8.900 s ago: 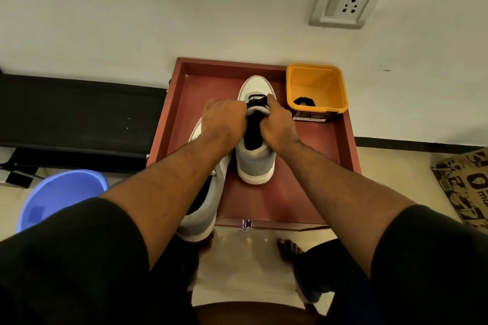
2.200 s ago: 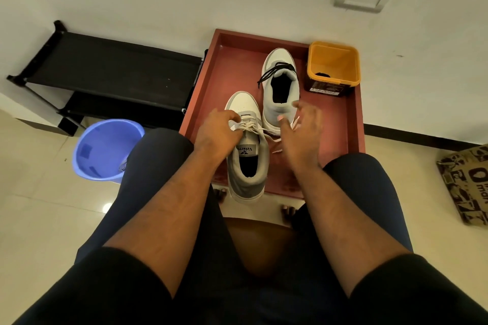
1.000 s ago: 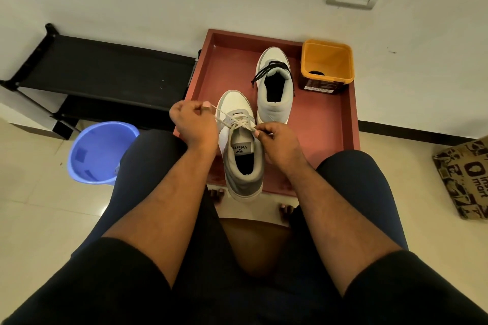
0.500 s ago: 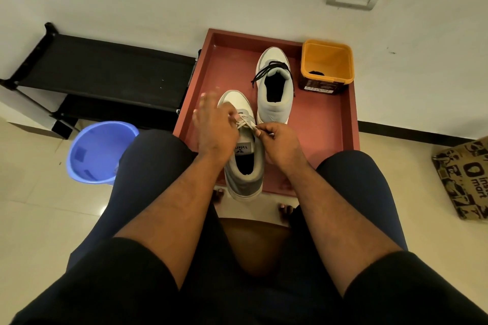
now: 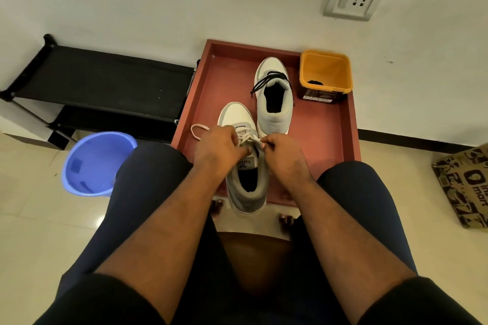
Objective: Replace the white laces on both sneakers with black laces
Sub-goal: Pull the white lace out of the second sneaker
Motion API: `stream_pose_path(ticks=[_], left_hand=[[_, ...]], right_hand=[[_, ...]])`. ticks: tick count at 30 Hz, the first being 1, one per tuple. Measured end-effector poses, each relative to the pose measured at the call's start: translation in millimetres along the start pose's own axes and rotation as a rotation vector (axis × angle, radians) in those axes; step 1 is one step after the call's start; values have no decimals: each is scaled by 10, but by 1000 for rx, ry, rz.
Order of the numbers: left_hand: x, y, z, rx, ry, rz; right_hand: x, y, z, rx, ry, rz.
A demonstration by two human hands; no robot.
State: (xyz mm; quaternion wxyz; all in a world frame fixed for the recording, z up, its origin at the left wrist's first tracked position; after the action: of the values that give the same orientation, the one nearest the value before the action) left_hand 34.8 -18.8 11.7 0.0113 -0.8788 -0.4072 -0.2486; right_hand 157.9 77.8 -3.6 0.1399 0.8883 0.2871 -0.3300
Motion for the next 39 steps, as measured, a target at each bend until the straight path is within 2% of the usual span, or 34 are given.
stream_pose_path(ticks=[2, 7, 9, 12, 16, 22, 27, 30, 32, 34, 36, 39], left_hand=[[-53, -15, 66, -125, 56, -43], [-266, -37, -2, -166, 287, -233], [-217, -15, 9, -183, 313, -204], [-157, -9, 19, -195, 339, -161], [-159, -14, 25, -203, 333, -120], [-191, -2, 22, -231, 401, -160], [-187, -28, 44, -213, 439, -185], [-155, -27, 39, -210, 419, -164], [-142, -21, 27, -210, 409, -151], [-137, -9, 21, -215, 398, -133], [-143, 1, 24, -224, 398, -126], [-167, 2, 30, -232, 413, -140]], right_hand=[[49, 22, -40, 3, 51, 14], [133, 74, -120, 37, 95, 71], [18, 94, -131, 89, 138, -33], [-216, 107, -21, 120, 285, -309], [-329, 76, 189, 112, 469, -407], [-301, 17, 166, 167, 406, -365], [44, -59, -224, 319, 40, 5], [-82, -46, -134, 215, 92, -136], [-219, 12, 66, 123, 262, -280], [-289, 43, 201, 115, 393, -370], [-280, 28, 212, 146, 401, -373], [-229, 13, 69, 205, 232, -291]])
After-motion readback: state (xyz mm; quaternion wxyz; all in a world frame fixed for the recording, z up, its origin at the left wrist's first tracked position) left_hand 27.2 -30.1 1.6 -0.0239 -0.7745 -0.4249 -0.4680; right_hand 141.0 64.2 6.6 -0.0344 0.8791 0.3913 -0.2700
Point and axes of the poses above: each hand's wrist, its own y-axis away from the middle knuckle, its own z-axis out of the palm, x = y × z, the point moved 6 cm from there along -y, towards the middle knuckle, and after that the axes turned 4 degrees about x, right-handed, at the moved point
